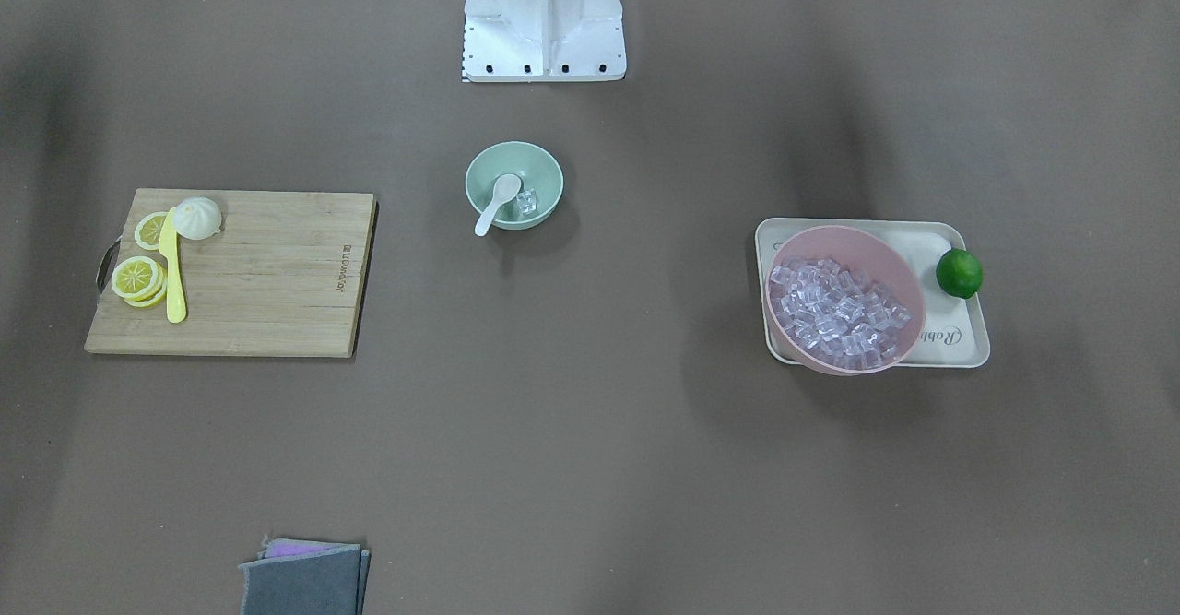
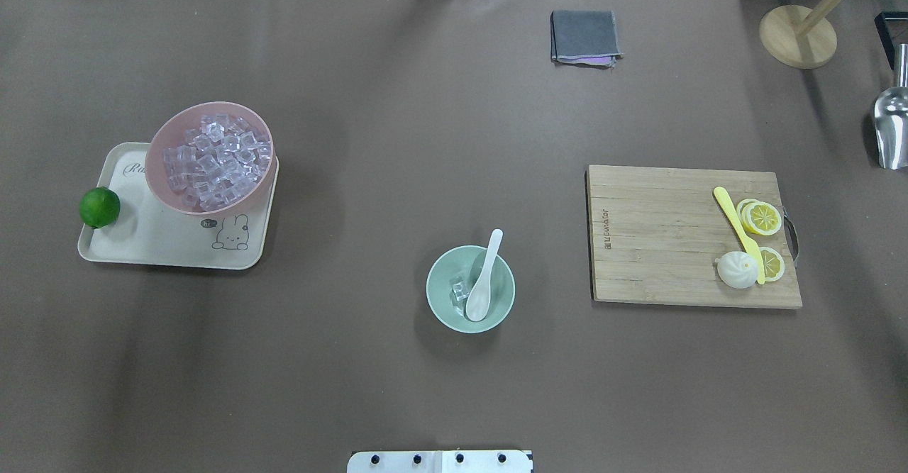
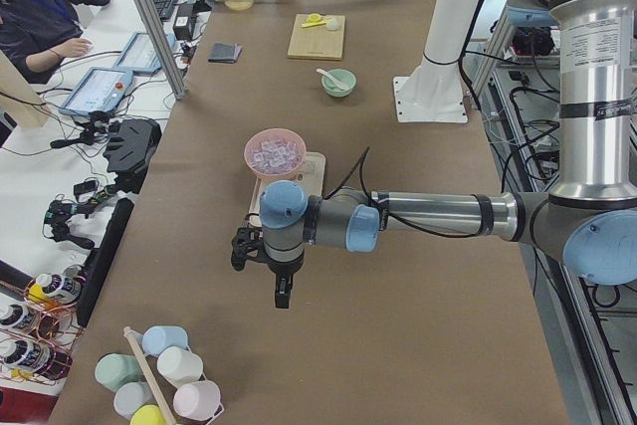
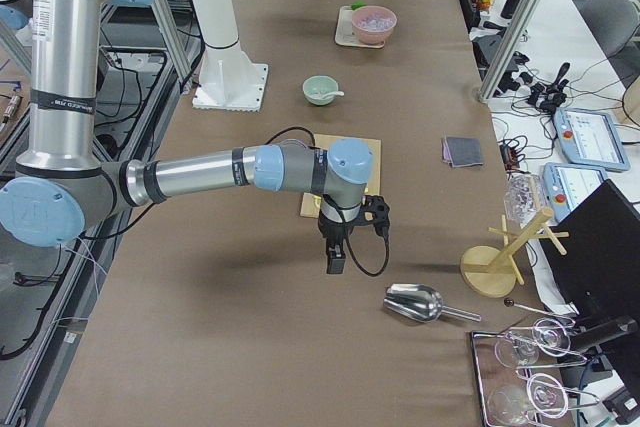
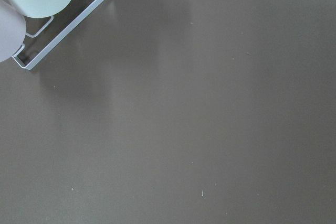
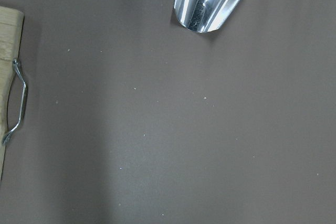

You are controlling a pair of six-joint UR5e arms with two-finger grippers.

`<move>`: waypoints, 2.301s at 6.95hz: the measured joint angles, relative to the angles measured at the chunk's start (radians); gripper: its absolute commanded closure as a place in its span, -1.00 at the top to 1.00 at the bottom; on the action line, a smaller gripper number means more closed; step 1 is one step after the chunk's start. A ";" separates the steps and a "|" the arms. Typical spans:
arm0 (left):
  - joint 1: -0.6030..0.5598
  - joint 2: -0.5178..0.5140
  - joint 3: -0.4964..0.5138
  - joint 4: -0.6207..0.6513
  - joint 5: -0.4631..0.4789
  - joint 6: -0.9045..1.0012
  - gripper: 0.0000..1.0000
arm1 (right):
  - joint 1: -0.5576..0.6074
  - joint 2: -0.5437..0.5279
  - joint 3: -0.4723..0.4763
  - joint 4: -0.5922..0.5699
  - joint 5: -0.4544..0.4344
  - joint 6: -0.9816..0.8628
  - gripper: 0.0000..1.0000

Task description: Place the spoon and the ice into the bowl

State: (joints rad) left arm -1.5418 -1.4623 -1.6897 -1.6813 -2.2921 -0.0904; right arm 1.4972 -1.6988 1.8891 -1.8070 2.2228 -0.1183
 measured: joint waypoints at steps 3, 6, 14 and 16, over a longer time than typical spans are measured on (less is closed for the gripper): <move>-0.001 0.000 -0.002 0.000 0.001 0.000 0.97 | -0.009 0.002 -0.001 0.004 -0.002 -0.004 1.00; -0.001 0.000 -0.004 0.000 0.002 0.000 0.97 | -0.027 0.001 -0.002 0.020 -0.002 -0.005 1.00; -0.001 0.005 -0.002 0.000 0.002 0.000 0.97 | -0.052 -0.005 -0.004 0.025 0.000 -0.005 1.00; -0.001 0.005 -0.001 0.001 0.002 0.000 0.97 | -0.053 -0.006 -0.004 0.026 0.000 -0.004 1.00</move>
State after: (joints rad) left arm -1.5432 -1.4573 -1.6907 -1.6802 -2.2902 -0.0905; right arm 1.4438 -1.7043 1.8853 -1.7810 2.2227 -0.1228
